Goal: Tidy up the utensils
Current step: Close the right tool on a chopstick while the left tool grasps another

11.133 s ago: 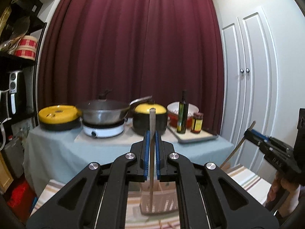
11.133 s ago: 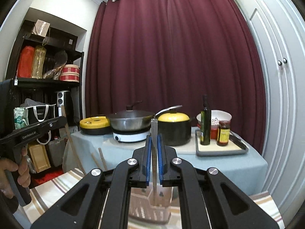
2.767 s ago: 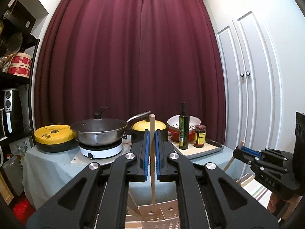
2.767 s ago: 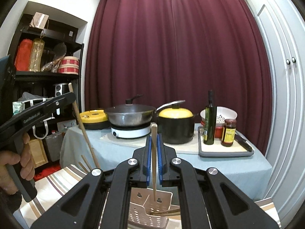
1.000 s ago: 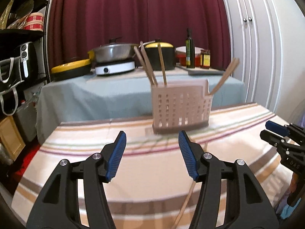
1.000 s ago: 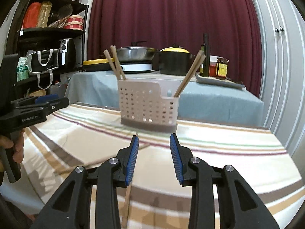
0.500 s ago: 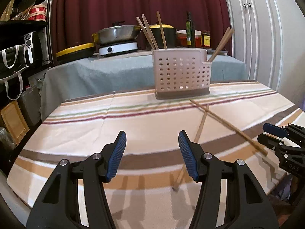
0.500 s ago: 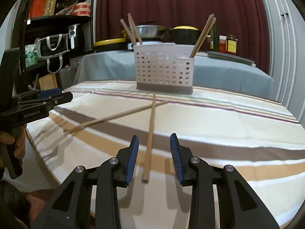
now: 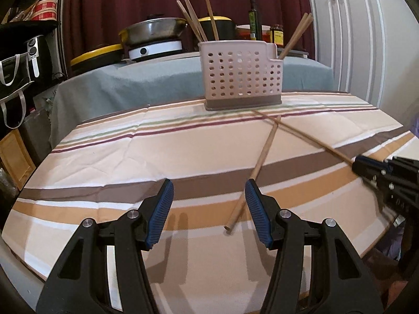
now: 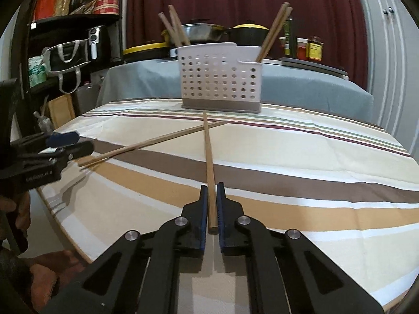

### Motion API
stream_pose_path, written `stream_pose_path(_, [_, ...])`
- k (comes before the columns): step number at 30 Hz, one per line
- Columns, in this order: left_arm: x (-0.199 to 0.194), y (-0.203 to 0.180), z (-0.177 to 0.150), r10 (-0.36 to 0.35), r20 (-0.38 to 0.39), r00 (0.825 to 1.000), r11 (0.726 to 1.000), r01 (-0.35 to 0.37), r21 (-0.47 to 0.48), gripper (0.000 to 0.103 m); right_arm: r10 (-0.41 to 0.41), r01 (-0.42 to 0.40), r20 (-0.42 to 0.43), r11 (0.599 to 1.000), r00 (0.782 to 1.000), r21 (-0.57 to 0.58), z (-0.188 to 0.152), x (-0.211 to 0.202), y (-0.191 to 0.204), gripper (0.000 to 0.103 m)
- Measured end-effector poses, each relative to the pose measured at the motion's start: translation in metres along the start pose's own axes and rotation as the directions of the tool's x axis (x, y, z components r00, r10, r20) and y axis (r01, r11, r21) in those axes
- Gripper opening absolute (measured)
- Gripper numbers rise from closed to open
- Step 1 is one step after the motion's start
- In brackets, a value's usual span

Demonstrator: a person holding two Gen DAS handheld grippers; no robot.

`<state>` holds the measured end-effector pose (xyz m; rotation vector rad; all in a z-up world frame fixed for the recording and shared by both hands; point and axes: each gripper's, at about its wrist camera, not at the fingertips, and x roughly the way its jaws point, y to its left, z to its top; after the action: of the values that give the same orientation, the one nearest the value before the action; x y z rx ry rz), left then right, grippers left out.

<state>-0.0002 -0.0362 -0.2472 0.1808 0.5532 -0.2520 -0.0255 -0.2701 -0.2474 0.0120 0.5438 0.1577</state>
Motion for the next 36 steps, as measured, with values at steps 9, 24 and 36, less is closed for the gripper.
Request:
stream_pose_path(9, [0.008,-0.007,-0.006,-0.021,-0.032,0.999,1.0,0.022,0.013,0.042,-0.073,0.072,0.01,0.995,0.997,0.075,-0.001,-0.003,-0.026,0.007])
stream_pose_path(24, [0.006,-0.02,-0.01,-0.06,-0.035,0.998,0.996,0.062,0.063,0.007,-0.063,0.06,0.022,0.994,0.998,0.092,-0.002,-0.002,-0.031,0.008])
stream_pose_path(36, [0.006,-0.018,-0.008,-0.06,-0.037,0.997,0.997,0.062,0.056,0.007,-0.03,0.026,0.043,0.996,0.999,0.087,-0.008,-0.007,-0.033,0.022])
